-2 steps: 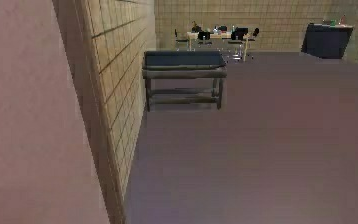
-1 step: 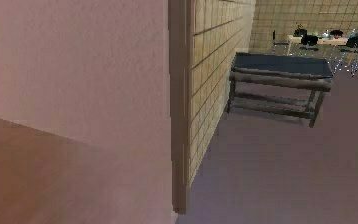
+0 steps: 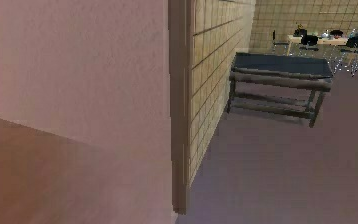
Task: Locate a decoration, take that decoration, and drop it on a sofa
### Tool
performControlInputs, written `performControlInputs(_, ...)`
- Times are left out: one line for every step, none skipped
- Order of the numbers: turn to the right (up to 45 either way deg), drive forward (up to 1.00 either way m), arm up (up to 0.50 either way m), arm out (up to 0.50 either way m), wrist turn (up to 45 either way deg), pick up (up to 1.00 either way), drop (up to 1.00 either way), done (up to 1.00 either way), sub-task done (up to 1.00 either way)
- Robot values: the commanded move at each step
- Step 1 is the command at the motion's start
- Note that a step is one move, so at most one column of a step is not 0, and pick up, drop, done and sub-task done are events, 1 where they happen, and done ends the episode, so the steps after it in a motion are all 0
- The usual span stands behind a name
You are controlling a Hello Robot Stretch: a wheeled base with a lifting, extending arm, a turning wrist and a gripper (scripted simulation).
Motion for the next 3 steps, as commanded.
performControlInputs(45.0, 0.0, 0.0, 0.0, 0.0, 0.0, 0.0, 0.0, 0.0)
performControlInputs(-21.0, 0.0, 0.0, 0.0, 0.0, 0.0, 0.0, 0.0, 0.0)
performControlInputs(0.0, 0.45, 0.0, 0.0, 0.0, 0.0, 0.0, 0.0, 0.0)
